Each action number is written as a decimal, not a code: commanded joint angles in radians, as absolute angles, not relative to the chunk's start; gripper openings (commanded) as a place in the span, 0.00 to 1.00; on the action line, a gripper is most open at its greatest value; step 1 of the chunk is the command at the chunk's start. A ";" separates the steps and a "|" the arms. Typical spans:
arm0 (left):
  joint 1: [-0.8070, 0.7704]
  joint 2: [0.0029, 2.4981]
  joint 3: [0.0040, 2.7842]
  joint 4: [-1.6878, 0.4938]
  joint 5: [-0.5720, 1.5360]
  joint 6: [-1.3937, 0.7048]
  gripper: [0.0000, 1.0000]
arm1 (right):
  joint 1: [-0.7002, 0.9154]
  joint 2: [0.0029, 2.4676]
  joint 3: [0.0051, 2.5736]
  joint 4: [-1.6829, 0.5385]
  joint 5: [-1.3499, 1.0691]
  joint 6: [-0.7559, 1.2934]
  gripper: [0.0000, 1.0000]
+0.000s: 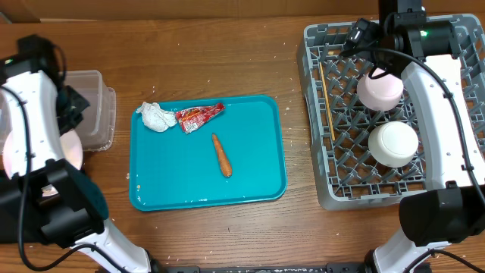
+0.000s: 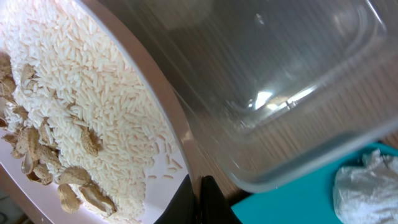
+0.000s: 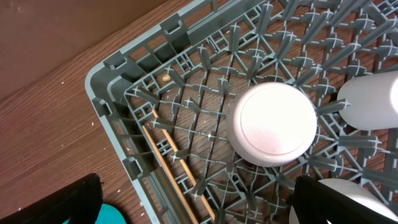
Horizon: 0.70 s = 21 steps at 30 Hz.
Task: Sort waste into correct bins and load items into the dishwasher
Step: 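Carry the plate left over the black tray beside the plastic bin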
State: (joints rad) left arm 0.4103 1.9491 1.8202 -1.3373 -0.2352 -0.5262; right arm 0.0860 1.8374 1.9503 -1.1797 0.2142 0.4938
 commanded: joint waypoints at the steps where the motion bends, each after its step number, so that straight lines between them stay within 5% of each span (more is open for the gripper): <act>1: 0.477 1.946 1.848 -1.318 -0.187 -0.488 0.04 | 0.089 1.831 1.958 -1.176 0.223 0.495 1.00; 21: 0.678 1.958 1.800 -1.213 0.036 -0.410 0.04 | 0.089 1.831 1.958 -1.176 0.223 0.495 1.00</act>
